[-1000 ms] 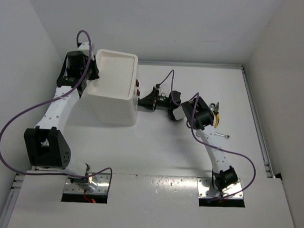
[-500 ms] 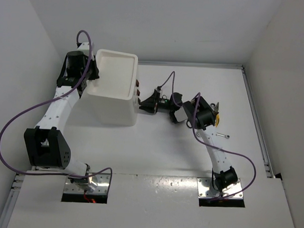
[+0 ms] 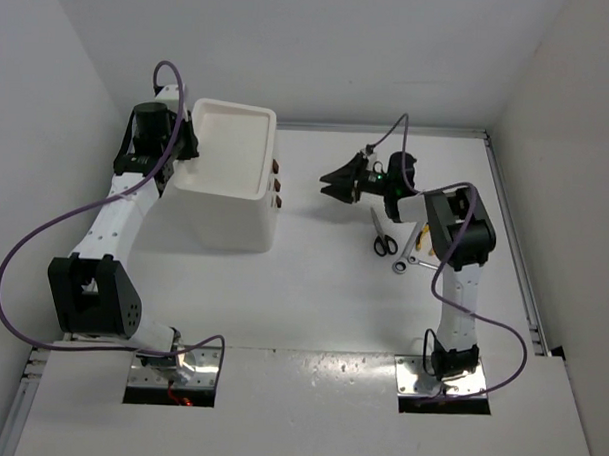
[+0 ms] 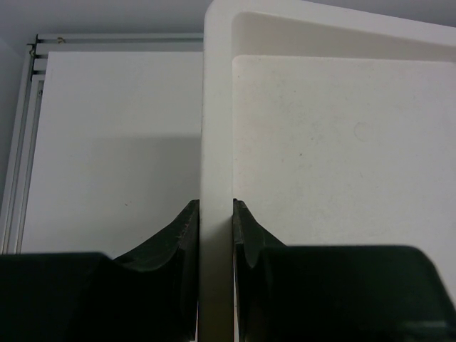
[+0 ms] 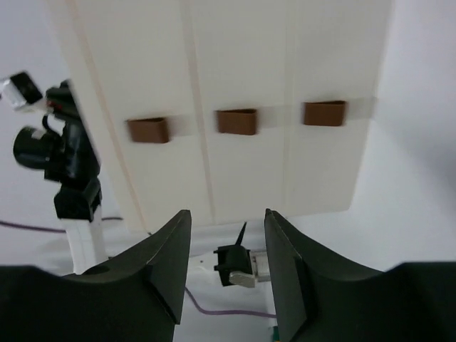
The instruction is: Sort the tools into containers
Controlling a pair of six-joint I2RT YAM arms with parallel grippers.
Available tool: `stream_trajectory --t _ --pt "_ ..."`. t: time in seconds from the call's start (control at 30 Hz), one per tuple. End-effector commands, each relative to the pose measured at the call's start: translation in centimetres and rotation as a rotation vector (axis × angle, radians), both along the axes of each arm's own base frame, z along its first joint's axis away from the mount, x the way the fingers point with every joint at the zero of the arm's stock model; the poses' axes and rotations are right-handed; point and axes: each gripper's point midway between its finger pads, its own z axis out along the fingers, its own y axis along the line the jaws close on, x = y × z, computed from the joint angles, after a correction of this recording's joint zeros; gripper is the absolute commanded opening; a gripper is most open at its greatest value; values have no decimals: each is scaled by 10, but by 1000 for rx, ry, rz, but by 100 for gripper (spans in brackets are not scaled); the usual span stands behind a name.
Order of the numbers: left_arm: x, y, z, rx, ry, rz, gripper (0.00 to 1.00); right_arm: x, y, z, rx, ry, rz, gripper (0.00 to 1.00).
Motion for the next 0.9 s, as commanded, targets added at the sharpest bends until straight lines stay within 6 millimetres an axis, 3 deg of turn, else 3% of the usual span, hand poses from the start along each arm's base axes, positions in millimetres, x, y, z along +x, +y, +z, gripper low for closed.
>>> stream_trajectory --t 0.0,0.03,0.1,0.2,0.33,0.7,0.77,0.8,0.87 --pt "-36 -19 -100 -96 321 -40 0 -11 20 27 -81 -170 73 46" --pt "-36 -19 -100 -96 321 -40 0 -16 26 28 -2 -51 99 46" --pt "-36 -19 -100 -96 321 -40 0 -21 36 46 109 -122 125 46" --pt "-36 -19 -100 -96 321 -40 0 -18 42 36 106 -88 126 46" --pt "-37 -19 -96 -96 312 -40 0 -12 52 44 121 -156 108 45" --pt "-36 -21 -101 -101 323 -47 0 -6 89 11 227 -61 106 49" --pt "-34 -21 -103 -101 323 -47 0 -5 95 16 259 -76 110 50" --pt "-34 -21 -103 -101 323 -47 0 -3 95 8 262 -59 110 50" --pt "-34 -21 -103 -101 323 -47 0 -2 100 17 290 -81 108 50"
